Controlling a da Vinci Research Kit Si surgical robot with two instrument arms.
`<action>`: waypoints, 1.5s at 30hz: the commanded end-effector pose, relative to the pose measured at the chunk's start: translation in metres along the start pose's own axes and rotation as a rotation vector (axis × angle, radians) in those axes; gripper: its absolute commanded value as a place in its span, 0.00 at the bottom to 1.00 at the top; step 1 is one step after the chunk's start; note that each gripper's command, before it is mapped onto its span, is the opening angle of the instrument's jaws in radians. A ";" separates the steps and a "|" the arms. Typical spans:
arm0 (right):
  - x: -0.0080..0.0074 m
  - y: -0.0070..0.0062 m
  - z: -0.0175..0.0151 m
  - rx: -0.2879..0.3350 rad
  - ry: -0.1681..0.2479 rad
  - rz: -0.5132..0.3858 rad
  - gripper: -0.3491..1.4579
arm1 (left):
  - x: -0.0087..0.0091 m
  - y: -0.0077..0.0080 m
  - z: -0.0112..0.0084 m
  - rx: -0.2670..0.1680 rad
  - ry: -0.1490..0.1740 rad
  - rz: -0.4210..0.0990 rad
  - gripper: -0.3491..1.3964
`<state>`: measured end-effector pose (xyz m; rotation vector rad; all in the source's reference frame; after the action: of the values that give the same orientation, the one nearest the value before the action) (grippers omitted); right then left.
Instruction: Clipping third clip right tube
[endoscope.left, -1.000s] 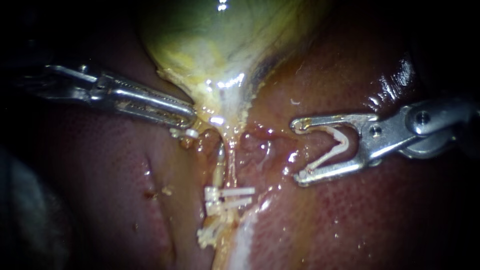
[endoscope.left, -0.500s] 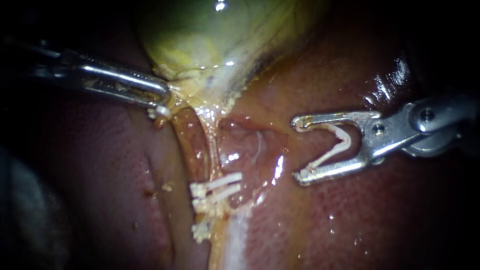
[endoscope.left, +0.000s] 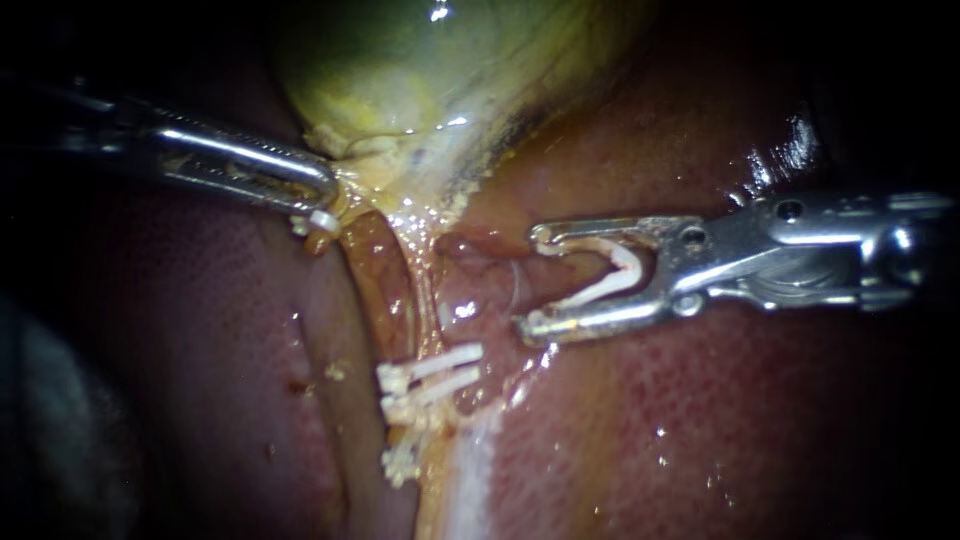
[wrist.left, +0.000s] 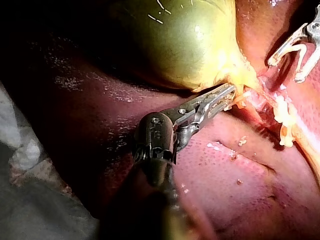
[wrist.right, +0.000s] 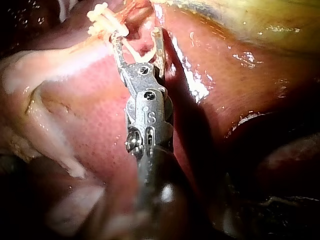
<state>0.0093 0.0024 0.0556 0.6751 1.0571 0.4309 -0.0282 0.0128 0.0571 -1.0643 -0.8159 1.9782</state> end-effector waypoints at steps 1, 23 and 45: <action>-0.0002 0.0000 0.0005 0.002 -0.003 0.011 0.44 | 0.0000 0.0000 0.0000 0.001 0.000 0.000 0.00; 0.0009 0.0028 0.0101 0.078 0.199 0.241 0.44 | -0.0001 0.0001 0.0004 0.007 0.003 0.000 0.00; 0.0055 0.0018 0.0078 0.110 0.302 0.305 0.30 | -0.0001 0.0001 0.0005 0.007 0.003 0.000 0.00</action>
<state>0.0185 0.0048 0.0558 0.8928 1.2721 0.7724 -0.0286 0.0125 0.0573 -1.0632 -0.8060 1.9777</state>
